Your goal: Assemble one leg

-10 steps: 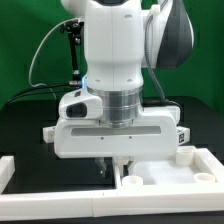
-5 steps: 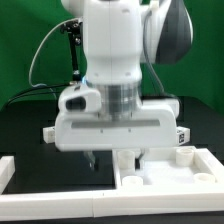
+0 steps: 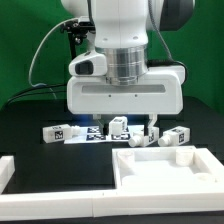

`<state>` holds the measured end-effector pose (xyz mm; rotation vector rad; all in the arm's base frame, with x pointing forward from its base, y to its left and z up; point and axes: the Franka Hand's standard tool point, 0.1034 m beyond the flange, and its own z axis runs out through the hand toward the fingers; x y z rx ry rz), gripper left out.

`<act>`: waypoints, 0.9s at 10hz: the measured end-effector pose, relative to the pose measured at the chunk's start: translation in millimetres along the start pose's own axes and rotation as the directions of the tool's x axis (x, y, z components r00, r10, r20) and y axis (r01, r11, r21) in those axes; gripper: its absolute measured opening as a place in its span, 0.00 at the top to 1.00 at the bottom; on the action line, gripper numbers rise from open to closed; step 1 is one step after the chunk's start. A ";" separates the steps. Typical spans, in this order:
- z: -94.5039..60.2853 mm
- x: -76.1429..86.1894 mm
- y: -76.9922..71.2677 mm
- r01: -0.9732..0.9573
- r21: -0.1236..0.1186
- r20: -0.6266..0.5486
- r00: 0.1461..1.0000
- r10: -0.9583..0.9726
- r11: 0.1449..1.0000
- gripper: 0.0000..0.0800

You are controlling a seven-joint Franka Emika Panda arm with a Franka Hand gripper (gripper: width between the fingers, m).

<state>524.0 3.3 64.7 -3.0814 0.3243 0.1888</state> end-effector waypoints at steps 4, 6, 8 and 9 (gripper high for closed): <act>-4.4 -31.5 44.6 0.082 0.000 0.021 0.996 -0.082 0.997 0.19; -15.1 -40.4 75.9 0.126 0.008 0.029 0.992 -0.126 0.992 0.19; -12.0 -40.6 70.0 0.139 0.007 0.034 0.990 -0.139 0.990 0.19; -11.8 -40.7 70.8 0.138 0.007 0.034 0.990 -0.138 0.990 0.19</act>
Offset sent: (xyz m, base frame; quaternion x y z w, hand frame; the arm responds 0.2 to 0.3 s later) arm -0.0794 -0.0711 0.0130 -0.0150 0.0172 -0.1235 0.9921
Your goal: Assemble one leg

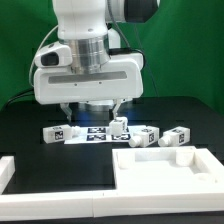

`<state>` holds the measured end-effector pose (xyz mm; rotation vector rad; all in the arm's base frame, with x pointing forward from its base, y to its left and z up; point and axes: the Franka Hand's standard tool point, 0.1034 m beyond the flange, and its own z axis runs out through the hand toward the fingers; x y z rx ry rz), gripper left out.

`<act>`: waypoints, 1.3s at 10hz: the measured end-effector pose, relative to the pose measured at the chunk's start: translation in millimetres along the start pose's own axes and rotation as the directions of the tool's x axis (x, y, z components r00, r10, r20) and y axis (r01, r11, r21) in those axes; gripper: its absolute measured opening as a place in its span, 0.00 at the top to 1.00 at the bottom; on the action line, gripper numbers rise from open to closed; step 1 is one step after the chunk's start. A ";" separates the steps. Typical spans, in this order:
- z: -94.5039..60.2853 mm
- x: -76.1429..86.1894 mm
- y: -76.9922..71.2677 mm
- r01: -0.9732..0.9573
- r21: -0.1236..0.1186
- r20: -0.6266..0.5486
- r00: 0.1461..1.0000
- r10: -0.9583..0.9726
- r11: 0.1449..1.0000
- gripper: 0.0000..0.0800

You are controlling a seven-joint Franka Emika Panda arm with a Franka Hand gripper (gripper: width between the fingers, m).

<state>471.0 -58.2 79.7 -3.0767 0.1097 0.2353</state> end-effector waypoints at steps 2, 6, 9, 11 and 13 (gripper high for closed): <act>2.0 -2.2 2.0 -0.009 0.001 0.005 1.000 0.009 1.000 0.19; 8.8 -29.4 47.8 -0.234 0.060 0.133 0.965 0.224 0.970 0.19; 10.4 -28.0 46.4 0.004 0.077 0.109 0.994 -0.012 0.997 0.19; 12.3 -38.4 81.5 0.045 0.128 0.169 0.983 -0.067 0.991 0.19; 8.5 -46.1 106.5 -0.075 0.141 0.237 0.971 0.040 0.987 0.19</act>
Offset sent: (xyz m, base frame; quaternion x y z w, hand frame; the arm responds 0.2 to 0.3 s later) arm -0.0631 -0.0458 -0.0152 0.0183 -0.0691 0.2104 0.9750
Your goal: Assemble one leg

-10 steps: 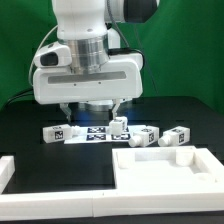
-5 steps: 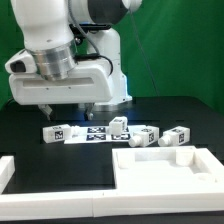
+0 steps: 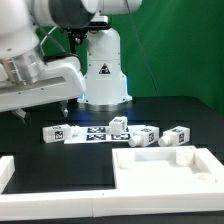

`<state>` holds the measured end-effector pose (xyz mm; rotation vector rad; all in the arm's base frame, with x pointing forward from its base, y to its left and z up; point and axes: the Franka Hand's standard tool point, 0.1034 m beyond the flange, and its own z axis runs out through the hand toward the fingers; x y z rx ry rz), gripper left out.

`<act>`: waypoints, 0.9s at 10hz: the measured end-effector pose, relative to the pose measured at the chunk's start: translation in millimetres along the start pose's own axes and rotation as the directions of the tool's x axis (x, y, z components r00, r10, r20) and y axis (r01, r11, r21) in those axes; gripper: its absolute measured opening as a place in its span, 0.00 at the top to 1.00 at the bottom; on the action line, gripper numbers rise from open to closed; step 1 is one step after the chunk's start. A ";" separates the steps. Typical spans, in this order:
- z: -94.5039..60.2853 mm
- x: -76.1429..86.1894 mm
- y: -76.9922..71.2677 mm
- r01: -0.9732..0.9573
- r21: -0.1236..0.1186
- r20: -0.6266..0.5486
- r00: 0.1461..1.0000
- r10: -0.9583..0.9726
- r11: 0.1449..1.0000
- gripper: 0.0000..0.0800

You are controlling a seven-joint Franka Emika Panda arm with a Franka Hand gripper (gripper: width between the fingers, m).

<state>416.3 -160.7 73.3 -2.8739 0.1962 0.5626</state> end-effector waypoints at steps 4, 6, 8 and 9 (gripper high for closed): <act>1.7 2.0 -4.6 -0.146 0.004 0.004 0.989 0.146 0.989 0.19; 11.4 3.4 2.5 -0.479 0.035 0.045 0.878 0.477 0.877 0.19; 19.0 -0.2 17.3 -0.685 0.098 0.083 0.728 0.680 0.722 0.19; 22.5 -2.3 19.7 -0.731 0.104 0.080 0.682 0.727 0.675 0.19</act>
Offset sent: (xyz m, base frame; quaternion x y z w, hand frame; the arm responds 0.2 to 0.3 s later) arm 0.0000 0.0000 0.0000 0.0000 0.0000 0.1296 0.9916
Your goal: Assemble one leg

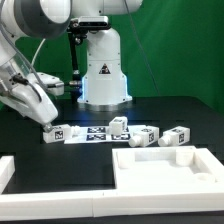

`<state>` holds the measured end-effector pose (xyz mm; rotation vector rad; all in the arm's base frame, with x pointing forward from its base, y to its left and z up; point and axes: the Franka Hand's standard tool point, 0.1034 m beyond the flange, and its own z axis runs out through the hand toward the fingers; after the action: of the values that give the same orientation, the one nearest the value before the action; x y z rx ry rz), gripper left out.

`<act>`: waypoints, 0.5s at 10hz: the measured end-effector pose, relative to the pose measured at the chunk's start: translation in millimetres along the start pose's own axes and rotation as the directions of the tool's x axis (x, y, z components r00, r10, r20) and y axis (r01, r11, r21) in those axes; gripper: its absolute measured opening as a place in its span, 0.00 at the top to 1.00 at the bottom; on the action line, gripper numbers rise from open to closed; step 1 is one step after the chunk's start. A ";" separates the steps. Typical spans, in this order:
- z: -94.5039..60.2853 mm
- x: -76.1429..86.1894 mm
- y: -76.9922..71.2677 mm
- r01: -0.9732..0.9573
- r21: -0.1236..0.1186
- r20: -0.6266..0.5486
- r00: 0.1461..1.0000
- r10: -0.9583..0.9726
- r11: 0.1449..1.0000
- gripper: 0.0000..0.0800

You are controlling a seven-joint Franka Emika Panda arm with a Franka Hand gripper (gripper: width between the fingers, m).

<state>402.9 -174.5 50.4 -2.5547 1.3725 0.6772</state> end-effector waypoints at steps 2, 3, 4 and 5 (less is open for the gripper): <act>1.6 -2.9 -3.0 -0.052 -0.008 0.012 0.999 0.052 0.999 0.19; 2.8 -5.4 0.8 -0.058 -0.004 0.035 0.998 0.058 0.998 0.19; 4.2 -11.9 6.6 -0.079 0.039 0.056 0.995 0.077 0.996 0.19; 8.7 -24.5 17.9 -0.082 0.046 0.119 0.990 0.076 0.996 0.19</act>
Offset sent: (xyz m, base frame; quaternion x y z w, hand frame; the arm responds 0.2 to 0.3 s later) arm -0.0406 0.0133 0.0169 0.1015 -0.0708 0.0565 0.9907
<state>373.8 -163.3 55.2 -2.3919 1.4400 0.7819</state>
